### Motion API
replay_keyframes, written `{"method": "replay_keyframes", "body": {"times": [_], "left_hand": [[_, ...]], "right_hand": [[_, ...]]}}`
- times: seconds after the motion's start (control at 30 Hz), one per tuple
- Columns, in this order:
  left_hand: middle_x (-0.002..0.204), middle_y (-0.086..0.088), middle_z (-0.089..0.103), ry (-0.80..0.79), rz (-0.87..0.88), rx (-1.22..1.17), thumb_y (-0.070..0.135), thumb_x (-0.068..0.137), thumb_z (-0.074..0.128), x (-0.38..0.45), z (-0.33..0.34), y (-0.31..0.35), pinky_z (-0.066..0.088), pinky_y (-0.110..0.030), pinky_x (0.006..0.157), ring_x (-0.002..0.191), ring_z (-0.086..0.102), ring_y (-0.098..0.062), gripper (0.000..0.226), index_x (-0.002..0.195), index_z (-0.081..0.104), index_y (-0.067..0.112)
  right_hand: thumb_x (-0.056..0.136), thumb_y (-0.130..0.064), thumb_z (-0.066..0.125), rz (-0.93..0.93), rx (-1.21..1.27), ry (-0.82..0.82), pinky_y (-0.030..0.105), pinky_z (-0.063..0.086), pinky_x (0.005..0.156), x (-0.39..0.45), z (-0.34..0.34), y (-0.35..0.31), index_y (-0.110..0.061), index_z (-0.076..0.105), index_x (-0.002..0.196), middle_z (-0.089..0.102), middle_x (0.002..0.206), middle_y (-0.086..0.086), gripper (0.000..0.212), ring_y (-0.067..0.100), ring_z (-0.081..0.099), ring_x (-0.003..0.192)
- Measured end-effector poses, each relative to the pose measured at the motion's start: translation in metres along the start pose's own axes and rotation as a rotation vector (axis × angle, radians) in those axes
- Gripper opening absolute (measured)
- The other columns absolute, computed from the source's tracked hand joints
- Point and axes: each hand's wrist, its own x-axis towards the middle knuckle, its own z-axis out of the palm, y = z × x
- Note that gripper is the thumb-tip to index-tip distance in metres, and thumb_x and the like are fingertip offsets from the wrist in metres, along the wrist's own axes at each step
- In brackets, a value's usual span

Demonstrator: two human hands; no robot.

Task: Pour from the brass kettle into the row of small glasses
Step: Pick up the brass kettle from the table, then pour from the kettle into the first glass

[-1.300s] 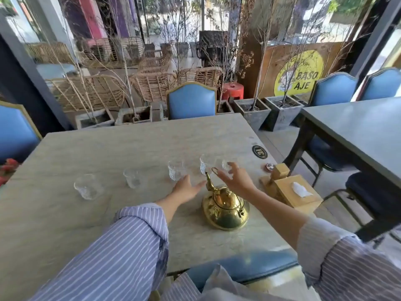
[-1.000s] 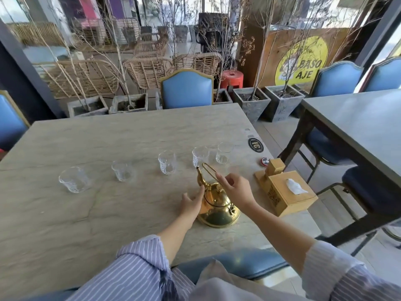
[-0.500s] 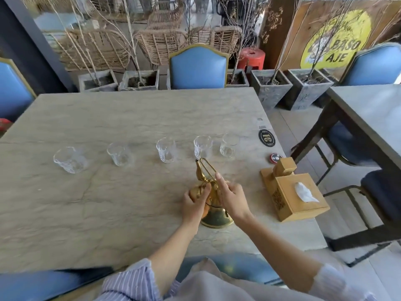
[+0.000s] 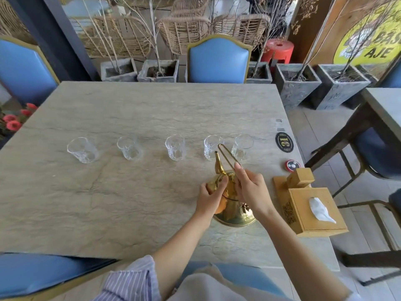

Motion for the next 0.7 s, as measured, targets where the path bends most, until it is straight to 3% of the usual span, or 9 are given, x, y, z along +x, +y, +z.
{"method": "replay_keyframes", "body": {"times": [0.17, 0.27, 0.33, 0.4, 0.47, 0.53, 0.6, 0.7], "left_hand": [[0.137, -0.004, 0.068, -0.101, 0.034, 0.054, 0.087, 0.057, 0.073, 0.008, 0.015, 0.023, 0.052, -0.030, 0.097, 0.124, 0.065, -0.019, 0.117, 0.149, 0.053, 0.016], [0.119, 0.000, 0.071, -0.180, 0.022, 0.118, 0.077, 0.079, 0.071, 0.016, 0.020, 0.039, 0.051, -0.026, 0.087, 0.109, 0.066, -0.014, 0.076, 0.128, 0.063, 0.019], [0.111, 0.003, 0.071, -0.219, 0.014, 0.158, 0.080, 0.082, 0.068, 0.021, 0.026, 0.049, 0.054, -0.030, 0.097, 0.106, 0.066, -0.014, 0.063, 0.114, 0.065, 0.026], [0.118, -0.001, 0.075, -0.222, -0.013, 0.204, 0.100, 0.060, 0.063, 0.026, 0.032, 0.055, 0.054, -0.043, 0.110, 0.113, 0.069, -0.018, 0.098, 0.121, 0.068, 0.023], [0.120, -0.007, 0.078, -0.263, -0.034, 0.244, 0.108, 0.051, 0.056, 0.035, 0.038, 0.060, 0.055, -0.045, 0.103, 0.113, 0.072, -0.024, 0.116, 0.122, 0.071, 0.017], [0.101, -0.004, 0.072, -0.307, -0.061, 0.264, 0.100, 0.070, 0.051, 0.031, 0.040, 0.072, 0.050, -0.036, 0.081, 0.093, 0.068, -0.020, 0.086, 0.099, 0.066, 0.020], [0.082, 0.004, 0.056, -0.317, -0.080, 0.242, 0.082, 0.092, 0.048, 0.032, 0.042, 0.081, 0.042, -0.032, 0.069, 0.073, 0.055, -0.013, 0.054, 0.079, 0.052, 0.030], [0.079, 0.004, 0.053, -0.319, -0.115, 0.258, 0.077, 0.098, 0.043, 0.032, 0.048, 0.090, 0.042, -0.030, 0.069, 0.070, 0.053, -0.012, 0.051, 0.075, 0.048, 0.032]], "right_hand": [[0.103, -0.033, 0.043, 0.017, 0.061, -0.011, 0.027, 0.025, 0.045, 0.023, -0.016, -0.010, -0.013, 0.048, 0.066, 0.036, 0.042, -0.008, 0.042, 0.008, 0.030, 0.036], [0.104, -0.030, 0.041, 0.037, 0.068, 0.013, 0.023, 0.027, 0.041, 0.040, -0.022, -0.018, -0.006, 0.053, 0.080, 0.036, 0.039, -0.010, 0.037, 0.007, 0.032, 0.032], [0.104, -0.028, 0.040, 0.034, 0.043, 0.043, 0.023, 0.026, 0.040, 0.051, -0.025, -0.025, -0.004, 0.055, 0.084, 0.036, 0.038, -0.009, 0.035, 0.007, 0.032, 0.030], [0.105, -0.026, 0.038, 0.055, 0.038, 0.062, 0.025, 0.026, 0.041, 0.061, -0.029, -0.032, -0.004, 0.055, 0.087, 0.036, 0.042, -0.006, 0.033, 0.009, 0.031, 0.032], [0.105, -0.024, 0.036, 0.102, 0.044, 0.060, 0.025, 0.027, 0.039, 0.072, -0.034, -0.038, -0.005, 0.054, 0.088, 0.035, 0.048, -0.001, 0.031, 0.009, 0.031, 0.032], [0.105, -0.023, 0.035, 0.136, 0.011, 0.058, 0.023, 0.029, 0.039, 0.081, -0.038, -0.042, -0.003, 0.054, 0.088, 0.037, 0.051, 0.001, 0.032, 0.010, 0.032, 0.031], [0.104, -0.022, 0.035, 0.153, -0.028, 0.062, 0.023, 0.028, 0.041, 0.091, -0.041, -0.046, -0.004, 0.055, 0.089, 0.037, 0.052, 0.003, 0.032, 0.013, 0.032, 0.033], [0.104, -0.022, 0.035, 0.173, -0.120, 0.074, 0.023, 0.030, 0.042, 0.103, -0.044, -0.053, -0.005, 0.059, 0.088, 0.040, 0.052, 0.005, 0.033, 0.014, 0.035, 0.032]]}}
